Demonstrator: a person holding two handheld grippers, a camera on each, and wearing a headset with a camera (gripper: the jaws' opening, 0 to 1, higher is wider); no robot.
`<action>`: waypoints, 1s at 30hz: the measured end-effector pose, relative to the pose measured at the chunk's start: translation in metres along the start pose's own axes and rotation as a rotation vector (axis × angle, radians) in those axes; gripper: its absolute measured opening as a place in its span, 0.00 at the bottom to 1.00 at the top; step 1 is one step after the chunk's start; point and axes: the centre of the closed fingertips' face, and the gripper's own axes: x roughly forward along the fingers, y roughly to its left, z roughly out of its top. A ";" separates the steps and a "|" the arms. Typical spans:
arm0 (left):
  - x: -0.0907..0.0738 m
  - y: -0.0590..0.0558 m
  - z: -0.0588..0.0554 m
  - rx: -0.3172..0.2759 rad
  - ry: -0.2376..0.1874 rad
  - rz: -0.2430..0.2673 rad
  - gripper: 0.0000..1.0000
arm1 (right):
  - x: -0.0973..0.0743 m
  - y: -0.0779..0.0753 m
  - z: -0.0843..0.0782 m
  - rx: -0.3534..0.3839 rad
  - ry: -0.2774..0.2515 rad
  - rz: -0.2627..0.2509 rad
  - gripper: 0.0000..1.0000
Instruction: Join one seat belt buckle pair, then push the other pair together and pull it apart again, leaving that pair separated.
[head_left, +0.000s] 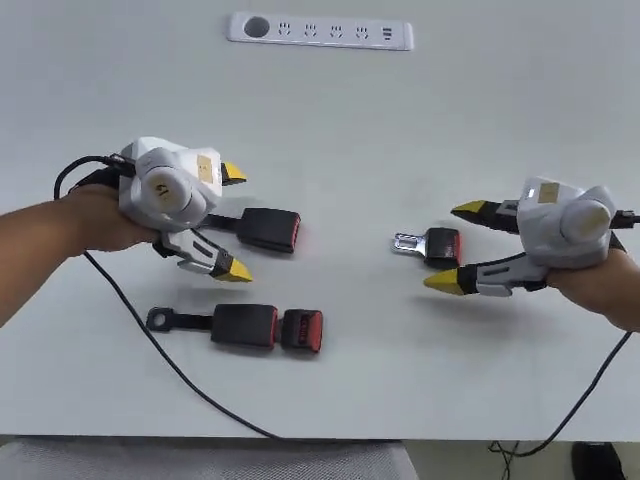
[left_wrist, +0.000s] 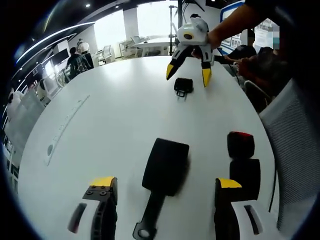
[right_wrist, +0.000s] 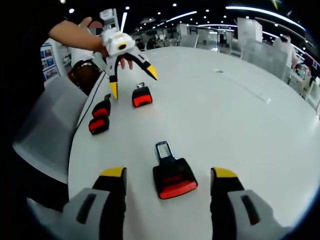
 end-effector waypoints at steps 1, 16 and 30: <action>0.002 0.003 -0.004 0.013 0.021 0.007 0.80 | 0.000 0.000 -0.002 -0.002 0.007 0.007 0.68; 0.019 0.008 -0.004 0.028 0.013 -0.063 0.60 | 0.000 0.007 -0.007 -0.062 0.068 0.064 0.55; 0.022 0.004 0.002 0.081 0.007 -0.087 0.34 | -0.002 -0.004 -0.008 -0.143 0.057 0.087 0.36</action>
